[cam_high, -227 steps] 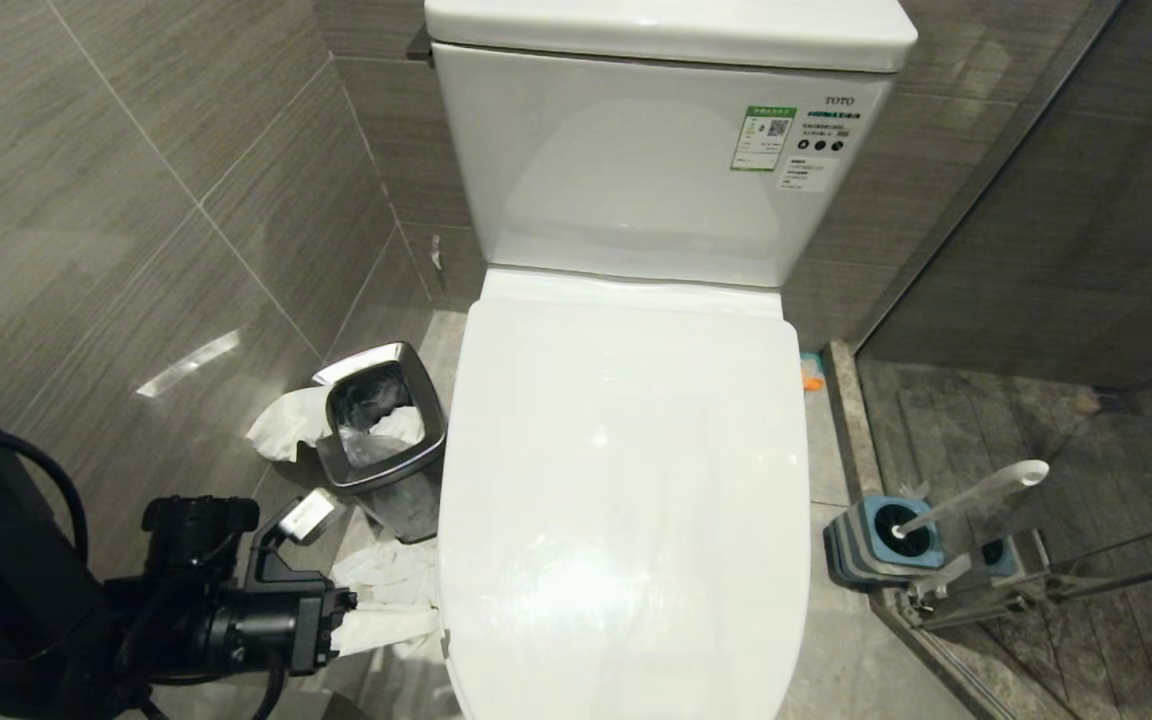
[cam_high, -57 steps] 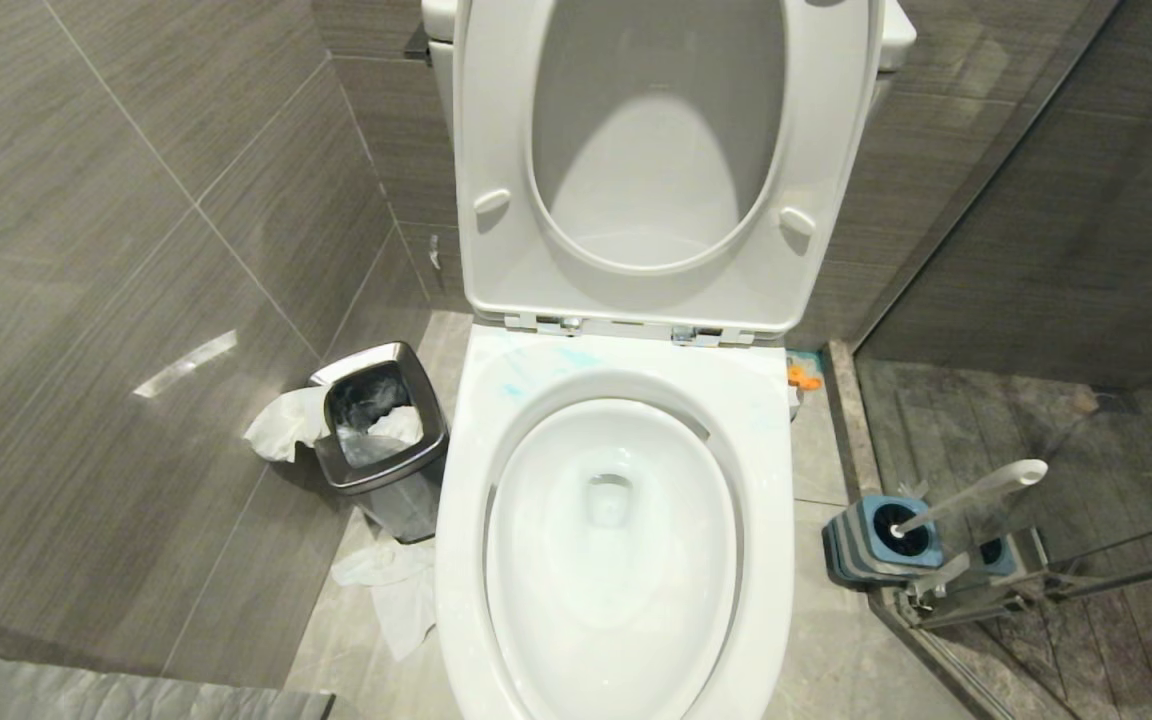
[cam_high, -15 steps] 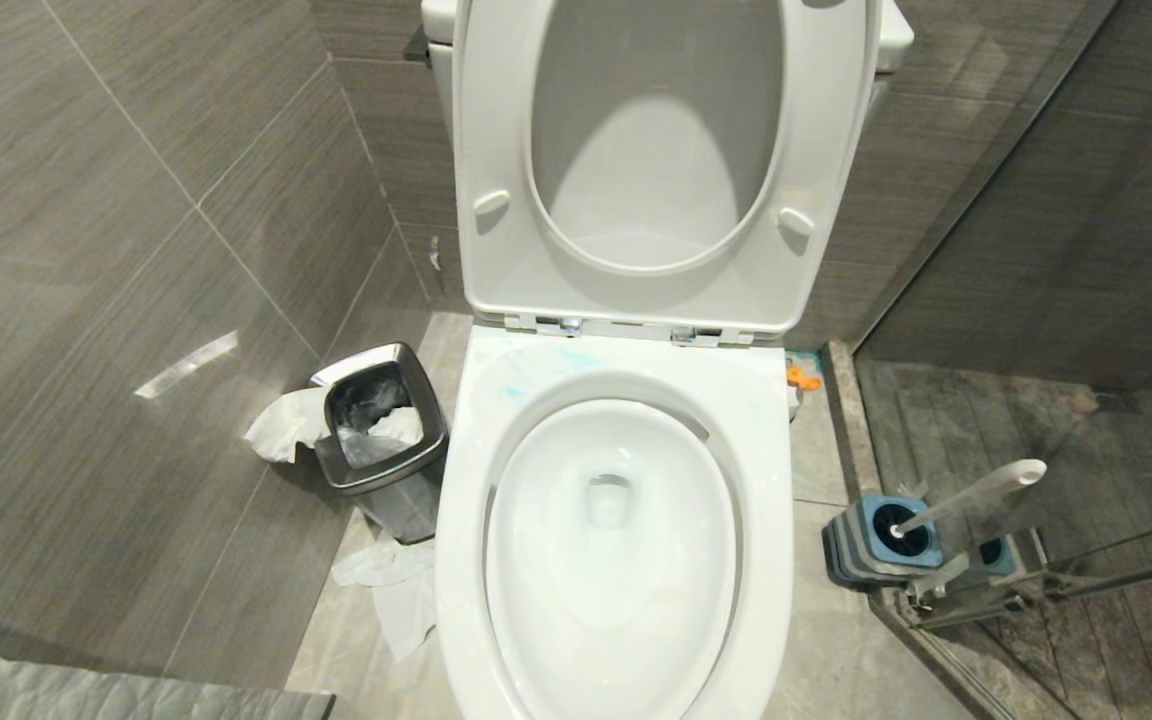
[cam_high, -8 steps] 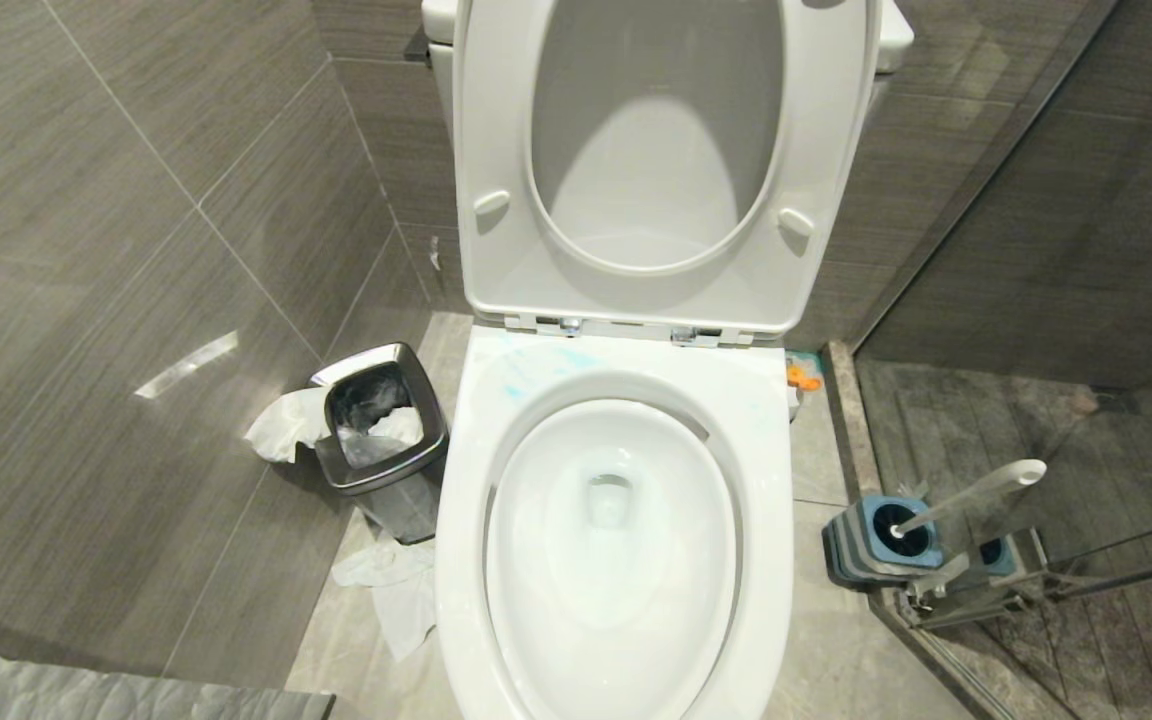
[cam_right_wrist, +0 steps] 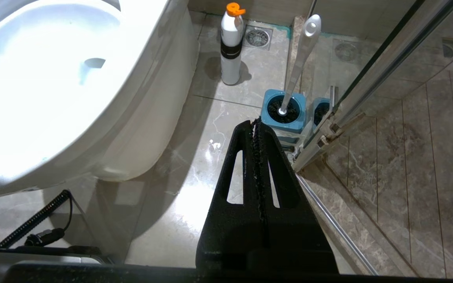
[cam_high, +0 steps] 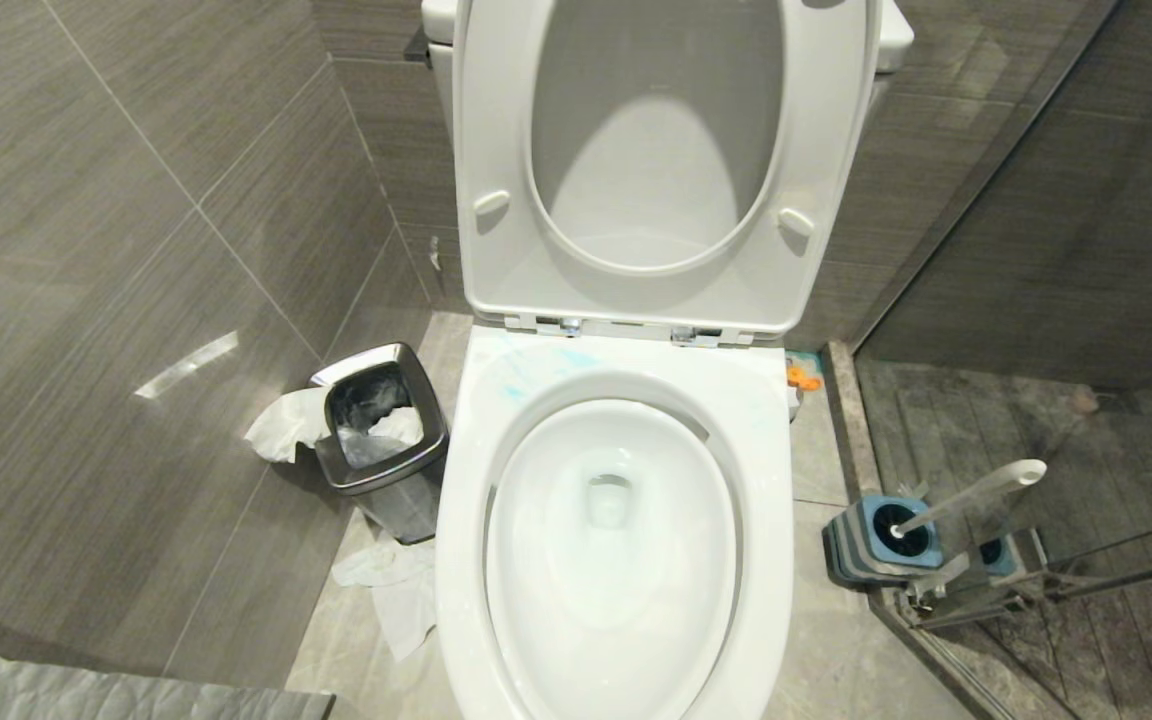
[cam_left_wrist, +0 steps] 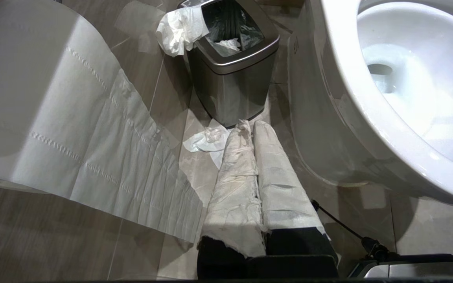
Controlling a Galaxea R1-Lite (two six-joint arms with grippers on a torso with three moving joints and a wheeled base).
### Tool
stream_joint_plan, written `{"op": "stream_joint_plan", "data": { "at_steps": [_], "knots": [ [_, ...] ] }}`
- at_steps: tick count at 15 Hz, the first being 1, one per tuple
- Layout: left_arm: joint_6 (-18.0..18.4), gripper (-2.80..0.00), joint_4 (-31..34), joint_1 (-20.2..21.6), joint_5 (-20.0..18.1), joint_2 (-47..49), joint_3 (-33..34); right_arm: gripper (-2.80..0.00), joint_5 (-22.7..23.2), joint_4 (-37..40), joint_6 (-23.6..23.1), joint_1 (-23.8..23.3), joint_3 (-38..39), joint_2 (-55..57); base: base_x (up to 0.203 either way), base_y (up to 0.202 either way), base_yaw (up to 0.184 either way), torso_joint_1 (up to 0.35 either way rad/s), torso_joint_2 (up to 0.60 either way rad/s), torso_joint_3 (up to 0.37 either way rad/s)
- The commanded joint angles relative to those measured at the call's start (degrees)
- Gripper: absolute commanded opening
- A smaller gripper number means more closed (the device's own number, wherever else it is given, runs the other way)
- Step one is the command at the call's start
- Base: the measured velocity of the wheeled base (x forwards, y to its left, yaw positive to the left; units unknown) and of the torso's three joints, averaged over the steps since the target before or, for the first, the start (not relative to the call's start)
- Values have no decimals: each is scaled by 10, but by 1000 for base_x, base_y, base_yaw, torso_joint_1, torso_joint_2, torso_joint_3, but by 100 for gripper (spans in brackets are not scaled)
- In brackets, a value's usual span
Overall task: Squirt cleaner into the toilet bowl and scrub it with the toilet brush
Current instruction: Pour in the cleaning agent
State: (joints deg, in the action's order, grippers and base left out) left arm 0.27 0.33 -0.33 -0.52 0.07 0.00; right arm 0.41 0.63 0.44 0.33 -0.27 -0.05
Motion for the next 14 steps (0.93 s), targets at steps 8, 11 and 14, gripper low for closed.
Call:
{"op": "stream_joint_plan", "data": {
  "at_steps": [8,11,14],
  "knots": [
    [0,-280,0,0,0,1,1,-280,-2,6,3,0,-5,0,0,0,0,0,0,0],
    [0,-280,0,0,0,1,1,-280,-10,71,11,0,-53,0,0,0,0,0,0,0],
    [0,-280,0,0,0,1,1,-280,-12,206,21,0,-150,6,0,0,0,0,0,0]
  ]
}}
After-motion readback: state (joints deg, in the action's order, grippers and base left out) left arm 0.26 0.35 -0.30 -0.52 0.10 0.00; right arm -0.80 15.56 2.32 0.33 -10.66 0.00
